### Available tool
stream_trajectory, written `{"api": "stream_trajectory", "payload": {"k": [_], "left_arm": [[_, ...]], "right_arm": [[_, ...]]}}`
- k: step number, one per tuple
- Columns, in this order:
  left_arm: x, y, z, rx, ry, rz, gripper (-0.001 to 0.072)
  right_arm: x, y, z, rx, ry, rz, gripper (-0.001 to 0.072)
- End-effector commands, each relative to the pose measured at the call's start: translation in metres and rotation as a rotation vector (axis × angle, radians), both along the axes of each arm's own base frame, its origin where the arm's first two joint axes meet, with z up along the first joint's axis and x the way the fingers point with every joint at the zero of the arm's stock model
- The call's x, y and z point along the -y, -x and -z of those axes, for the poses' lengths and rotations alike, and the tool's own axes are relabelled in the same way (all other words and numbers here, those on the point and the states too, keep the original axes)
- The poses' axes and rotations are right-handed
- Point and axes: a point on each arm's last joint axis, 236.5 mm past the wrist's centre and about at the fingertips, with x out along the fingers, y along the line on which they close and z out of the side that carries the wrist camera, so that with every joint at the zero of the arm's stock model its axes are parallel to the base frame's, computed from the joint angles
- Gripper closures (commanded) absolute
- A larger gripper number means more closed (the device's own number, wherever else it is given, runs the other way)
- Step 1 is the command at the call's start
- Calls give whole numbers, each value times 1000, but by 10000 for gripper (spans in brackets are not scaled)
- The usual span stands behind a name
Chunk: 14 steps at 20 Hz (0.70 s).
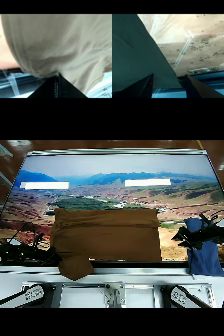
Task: Fold the shirts.
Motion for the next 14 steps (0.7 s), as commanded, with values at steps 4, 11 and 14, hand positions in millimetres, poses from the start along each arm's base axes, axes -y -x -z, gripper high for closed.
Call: {"api": "stream_trajectory", "payload": {"k": [4, 11, 14], "left_arm": [[10, -5, -7, 20, 52, -15, 670], [9, -7, -8, 25, 50, -15, 670], [8, -11, -10, 33, 48, -14, 670]], "right_arm": [[-40, 53, 23, -123, -150, -94, 36], [-55, 75, 56, -157, -163, -35, 37], [-63, 66, 64, -123, -172, 17, 62]]}}
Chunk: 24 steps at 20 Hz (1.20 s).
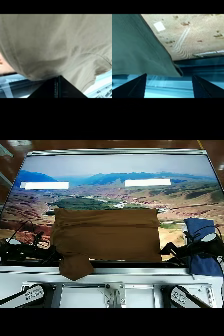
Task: Fold the shirts.
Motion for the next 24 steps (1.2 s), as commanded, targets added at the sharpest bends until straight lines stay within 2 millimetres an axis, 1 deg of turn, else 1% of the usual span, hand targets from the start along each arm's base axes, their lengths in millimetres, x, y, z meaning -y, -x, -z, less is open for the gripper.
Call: {"api": "stream_trajectory", "payload": {"k": [1, 5, 8, 9, 10, 11, 12, 14, 16, 18, 20, 21, 22, 24], "left_arm": [[-1, -4, -2, 9, -3, 1, 669], [-1, -4, -4, 10, 3, 5, 670], [-1, -4, -4, 10, 3, 6, 670], [-1, -4, -5, 9, 5, 7, 670], [-1, -4, -5, 10, 5, 8, 670], [-2, -6, -6, 24, 2, 17, 670], [-4, -11, -9, 48, -8, 25, 671], [-14, -30, -23, 120, -43, 27, 671], [-24, -52, -48, 209, -79, 40, 671], [-30, -73, -75, 289, -94, 48, 671], [-30, -100, -106, 382, -72, 21, 671], [-30, -112, -117, 423, -64, 2, 671], [-30, -123, -127, 457, -61, -9, 671], [-31, -136, -135, 484, -73, 1, 671]], "right_arm": [[-12, -12, 11, 45, -5, 63, 115], [-28, -23, 17, 85, 38, 20, 115], [-36, -24, 18, 85, 42, -5, 116], [-38, -22, 17, 79, 32, -7, 244], [-40, -19, 15, 68, 23, -16, 459], [-41, -15, 12, 58, 10, -35, 642], [-43, -15, 8, 60, -5, -60, 635], [-45, -24, -7, 96, -31, -111, 637], [-47, -46, -24, 172, -52, -134, 637], [-48, -78, -42, 267, -47, -123, 638], [-51, -111, -57, 382, 11, -156, 638], [-54, -128, -64, 443, 45, -173, 638], [-54, -146, -69, 504, 98, -185, 638], [-47, -176, -77, 572, 178, -161, 638]]}}
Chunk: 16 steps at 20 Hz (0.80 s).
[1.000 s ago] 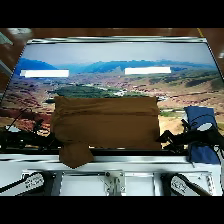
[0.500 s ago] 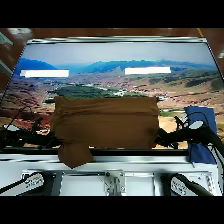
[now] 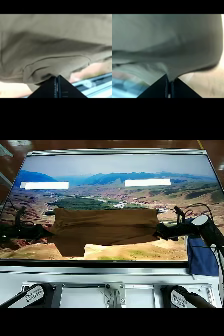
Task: Fold the shirts.
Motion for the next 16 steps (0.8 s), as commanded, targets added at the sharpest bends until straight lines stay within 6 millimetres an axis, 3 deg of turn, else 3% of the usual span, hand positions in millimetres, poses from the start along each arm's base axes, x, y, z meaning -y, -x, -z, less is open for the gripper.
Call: {"api": "stream_trajectory", "payload": {"k": [1, 4, 9, 12, 16], "left_arm": [[0, -30, -26, 78, 8, -5, 671], [0, -50, -21, 52, 22, 6, 671], [-12, -104, -18, 37, 38, -9, 671], [-19, -132, -10, 16, 53, -36, 671], [-8, -151, 15, -17, 65, 3, 671]], "right_arm": [[6, -60, -20, 172, 91, 40, 638], [3, -94, -20, 175, 62, 52, 638], [10, -143, -15, 217, 85, 58, 638], [12, -152, -3, 206, 91, 61, 638], [17, -153, 11, 191, 115, 57, 638]]}}
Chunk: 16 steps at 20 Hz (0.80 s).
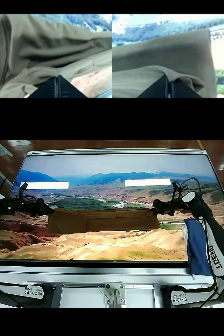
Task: Fold the shirts.
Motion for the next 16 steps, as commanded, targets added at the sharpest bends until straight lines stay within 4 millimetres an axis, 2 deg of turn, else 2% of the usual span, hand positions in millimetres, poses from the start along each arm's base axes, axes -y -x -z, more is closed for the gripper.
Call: {"api": "stream_trajectory", "payload": {"k": [1, 5, 11, 14, 15, 16], "left_arm": [[7, -19, 23, -35, 13, 19, 670], [3, -25, 44, -63, 18, 5, 670], [5, -22, 59, -120, 40, -17, 670], [6, -20, 58, -127, 45, -7, 670], [7, -19, 58, -129, 47, -5, 654], [7, -19, 57, -129, 49, -3, 546]], "right_arm": [[5, -7, 8, 6, 21, 7, 638], [10, -18, 6, 48, 34, 34, 638], [5, 2, 36, -67, 22, -7, 637], [10, -1, 38, -54, 45, -5, 618], [10, -3, 38, -48, 45, 0, 512], [10, -4, 37, -42, 45, 2, 274]]}}
